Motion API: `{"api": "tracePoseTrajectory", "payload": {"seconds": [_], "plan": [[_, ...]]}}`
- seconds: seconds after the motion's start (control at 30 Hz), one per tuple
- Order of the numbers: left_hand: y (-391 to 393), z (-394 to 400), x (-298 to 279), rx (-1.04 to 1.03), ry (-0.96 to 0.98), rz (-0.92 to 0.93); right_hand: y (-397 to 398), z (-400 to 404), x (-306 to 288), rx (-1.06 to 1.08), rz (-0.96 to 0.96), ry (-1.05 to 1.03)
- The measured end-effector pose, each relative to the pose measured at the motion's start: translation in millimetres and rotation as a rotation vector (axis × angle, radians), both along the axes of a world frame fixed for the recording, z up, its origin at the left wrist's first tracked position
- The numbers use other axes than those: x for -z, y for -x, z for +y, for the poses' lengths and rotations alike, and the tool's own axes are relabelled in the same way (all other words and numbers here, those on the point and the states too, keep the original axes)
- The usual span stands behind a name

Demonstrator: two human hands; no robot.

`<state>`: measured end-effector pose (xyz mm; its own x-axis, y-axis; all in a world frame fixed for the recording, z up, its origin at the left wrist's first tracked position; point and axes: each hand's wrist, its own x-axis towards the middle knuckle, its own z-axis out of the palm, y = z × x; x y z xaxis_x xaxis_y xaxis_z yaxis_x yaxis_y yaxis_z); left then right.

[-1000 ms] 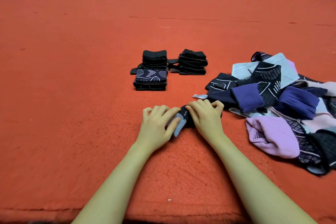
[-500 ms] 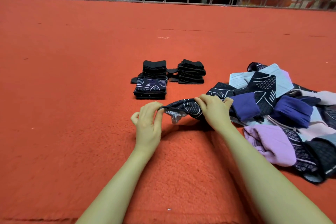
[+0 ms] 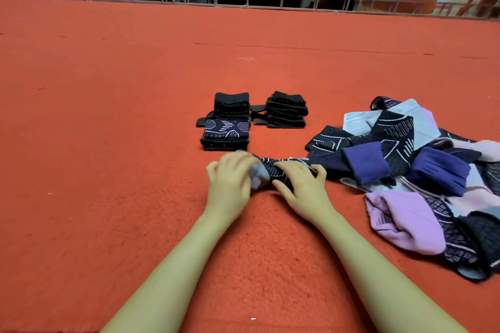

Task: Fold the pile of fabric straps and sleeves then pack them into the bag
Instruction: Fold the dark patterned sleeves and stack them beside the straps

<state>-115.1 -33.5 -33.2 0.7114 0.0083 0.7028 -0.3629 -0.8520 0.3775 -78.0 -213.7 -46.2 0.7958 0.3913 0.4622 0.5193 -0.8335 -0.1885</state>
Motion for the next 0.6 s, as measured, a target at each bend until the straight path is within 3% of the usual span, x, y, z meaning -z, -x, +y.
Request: {"api": "tracePoseTrajectory", "payload": {"seconds": [0.07, 0.17, 0.3, 0.6], "plan": [[-5, -2, 11, 0.040, -0.270, -0.015, -4, -2, 5, 0.026, 0.065, 0.007], [-11, -1, 30, -0.072, -0.431, 0.111, -12, -1, 11, 0.047, 0.118, 0.062], [-20, -13, 32, -0.179, -0.379, 0.162, -21, 5, 14, 0.086, 0.094, 0.061], [-32, -27, 35, -0.343, -0.240, -0.098, -24, 7, 19, 0.167, -0.155, -0.109]]}}
